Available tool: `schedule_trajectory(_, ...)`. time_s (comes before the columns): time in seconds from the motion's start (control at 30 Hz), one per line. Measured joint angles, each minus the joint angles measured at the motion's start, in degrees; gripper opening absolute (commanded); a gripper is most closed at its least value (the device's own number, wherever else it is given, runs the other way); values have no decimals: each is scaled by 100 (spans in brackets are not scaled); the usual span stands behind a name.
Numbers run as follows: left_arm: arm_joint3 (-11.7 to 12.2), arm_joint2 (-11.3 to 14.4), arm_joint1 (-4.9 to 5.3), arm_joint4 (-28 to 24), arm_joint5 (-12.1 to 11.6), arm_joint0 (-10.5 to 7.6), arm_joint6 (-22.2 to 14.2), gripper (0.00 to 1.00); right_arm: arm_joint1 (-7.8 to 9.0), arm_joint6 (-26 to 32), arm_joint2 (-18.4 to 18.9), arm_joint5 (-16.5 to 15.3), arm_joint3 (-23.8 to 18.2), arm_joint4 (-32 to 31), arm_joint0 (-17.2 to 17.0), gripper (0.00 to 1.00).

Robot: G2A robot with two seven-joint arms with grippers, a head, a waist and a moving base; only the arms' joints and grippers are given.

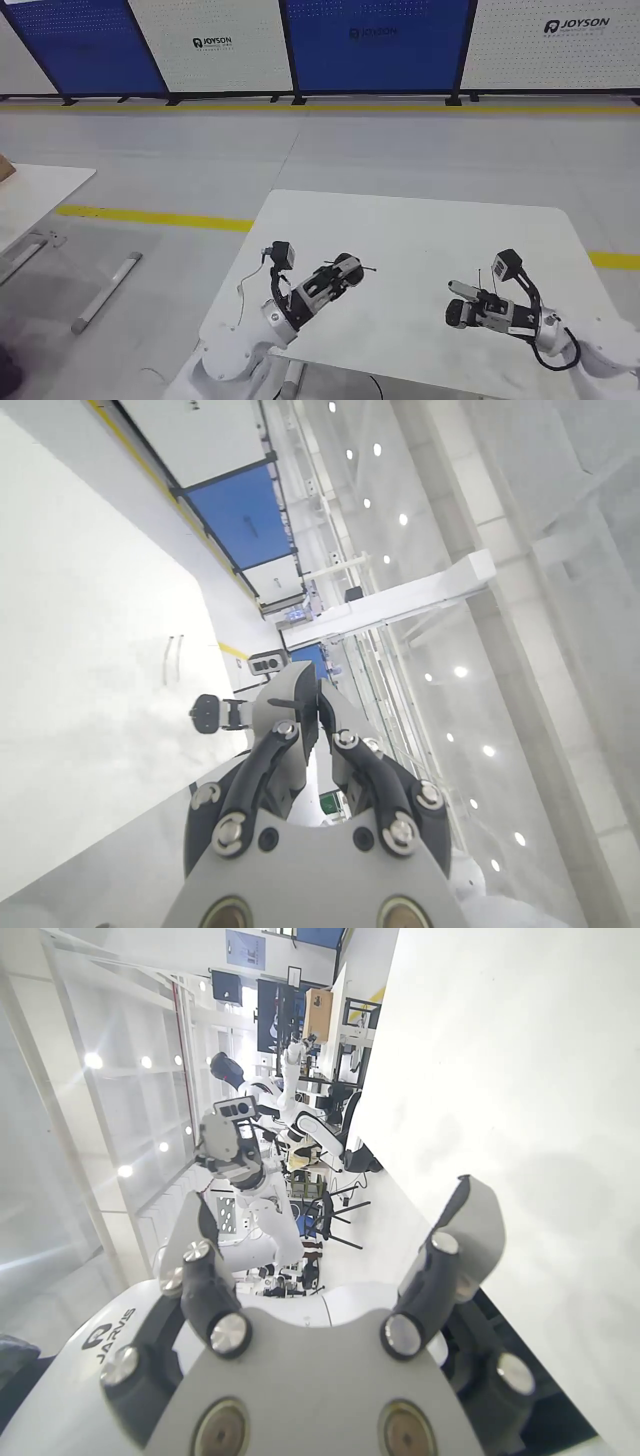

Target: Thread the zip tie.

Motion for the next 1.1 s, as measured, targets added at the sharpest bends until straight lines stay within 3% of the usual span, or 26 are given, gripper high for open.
schedule_trajectory(0.3, 1335, 530, -91, 30, 909, -932, 540, 0, 0, 0, 0, 0, 0, 0, 0, 100)
schedule_trajectory(0.47, 1734, 690, -130, -126, 1030, -1205, 640, 0, 0, 0, 0, 0, 0, 0, 0, 100)
schedule_trajectory(0.93, 1790, 722, -138, -81, 905, -1273, 790, 0, 0, 0, 0, 0, 0, 0, 0, 100)
schedule_trajectory(1.1, 1392, 573, -123, -185, 522, -1126, 818, 0, 0, 0, 0, 0, 0, 0, 0, 100)
